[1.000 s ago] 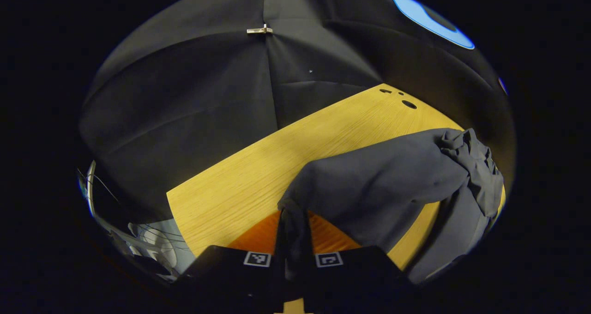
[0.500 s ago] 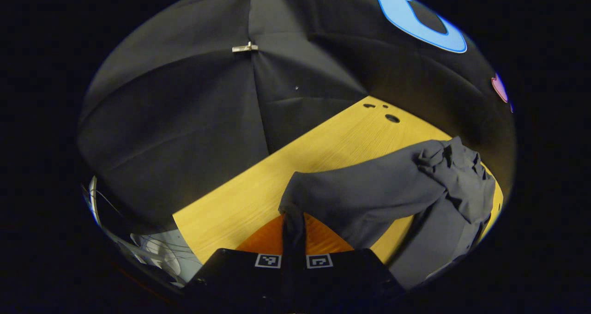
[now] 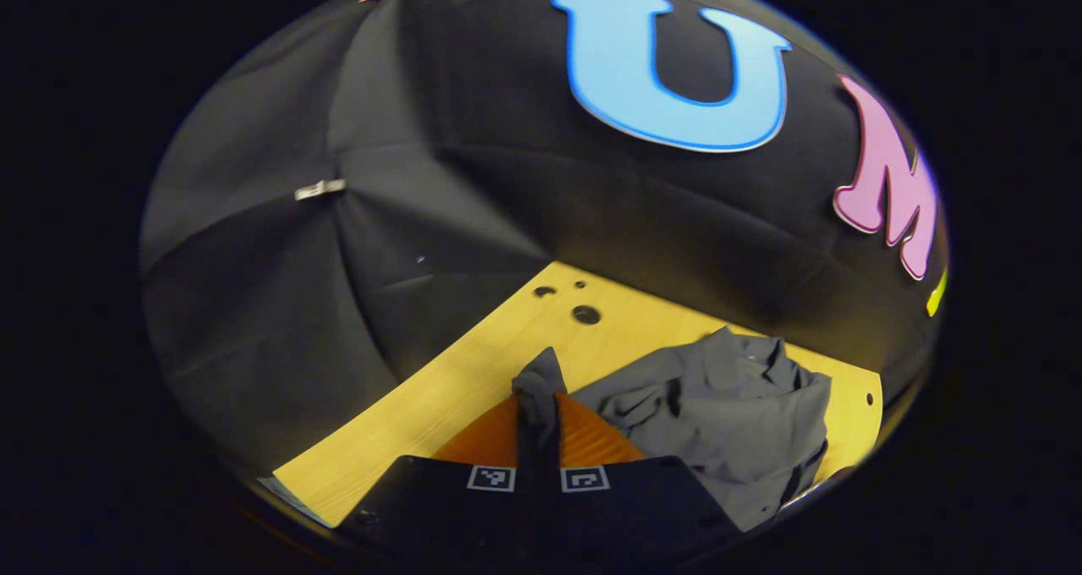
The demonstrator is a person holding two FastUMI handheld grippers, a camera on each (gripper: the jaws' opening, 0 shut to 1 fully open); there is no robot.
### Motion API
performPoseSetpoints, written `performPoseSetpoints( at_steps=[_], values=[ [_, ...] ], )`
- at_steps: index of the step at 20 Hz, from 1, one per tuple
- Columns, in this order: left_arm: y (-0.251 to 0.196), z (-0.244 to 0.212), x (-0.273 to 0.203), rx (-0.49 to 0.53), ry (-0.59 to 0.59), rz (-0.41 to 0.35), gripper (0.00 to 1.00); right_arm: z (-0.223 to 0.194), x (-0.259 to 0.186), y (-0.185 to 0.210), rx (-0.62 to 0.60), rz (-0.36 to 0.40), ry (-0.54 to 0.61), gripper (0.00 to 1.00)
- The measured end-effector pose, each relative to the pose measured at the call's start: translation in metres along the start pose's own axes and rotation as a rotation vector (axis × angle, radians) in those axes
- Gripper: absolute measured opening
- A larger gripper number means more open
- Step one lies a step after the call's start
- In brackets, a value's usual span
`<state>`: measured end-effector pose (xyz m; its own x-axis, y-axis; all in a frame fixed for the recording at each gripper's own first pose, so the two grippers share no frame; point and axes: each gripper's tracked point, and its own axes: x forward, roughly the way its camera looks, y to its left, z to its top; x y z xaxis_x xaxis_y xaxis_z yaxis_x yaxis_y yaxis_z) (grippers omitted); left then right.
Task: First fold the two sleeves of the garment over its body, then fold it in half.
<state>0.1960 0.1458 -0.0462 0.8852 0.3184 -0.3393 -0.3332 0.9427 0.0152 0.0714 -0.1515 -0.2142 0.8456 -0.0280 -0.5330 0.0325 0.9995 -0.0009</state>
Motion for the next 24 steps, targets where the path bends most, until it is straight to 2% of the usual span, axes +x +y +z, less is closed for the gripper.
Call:
performPoseSetpoints(
  at_steps=[4, 8, 13, 14, 15, 20, 22, 24],
  values=[
    [-0.111, 0.006, 0.012, 0.064, -0.01, -0.159, 0.05, -0.012, -0.012, -0.021, 0.041, -0.046, 0.012, 0.99],
    [-0.222, -0.023, 0.021, 0.096, 0.048, -0.324, 0.05, -0.03, -0.03, -0.038, 0.102, -0.089, 0.031, 0.99],
    [-0.321, -0.063, 0.022, 0.152, 0.1, -0.491, 0.05, -0.052, -0.043, -0.046, 0.16, -0.128, 0.071, 0.99],
    [-0.34, -0.07, 0.02, 0.171, 0.112, -0.532, 0.02, -0.053, -0.047, -0.047, 0.167, -0.134, 0.068, 0.99],
    [-0.356, -0.078, 0.017, 0.191, 0.12, -0.568, 0.05, -0.053, -0.051, -0.047, 0.172, -0.138, 0.064, 0.99],
    [-0.424, -0.108, 0.009, 0.265, 0.143, -0.687, 0.05, -0.063, -0.06, -0.046, 0.173, -0.145, 0.08, 0.99],
    [-0.438, -0.118, 0.012, 0.29, 0.152, -0.693, 0.06, -0.064, -0.062, -0.043, 0.172, -0.139, 0.084, 0.99],
    [-0.443, -0.13, 0.017, 0.318, 0.173, -0.677, 0.12, -0.063, -0.061, -0.039, 0.165, -0.131, 0.083, 0.99]
  ],
)
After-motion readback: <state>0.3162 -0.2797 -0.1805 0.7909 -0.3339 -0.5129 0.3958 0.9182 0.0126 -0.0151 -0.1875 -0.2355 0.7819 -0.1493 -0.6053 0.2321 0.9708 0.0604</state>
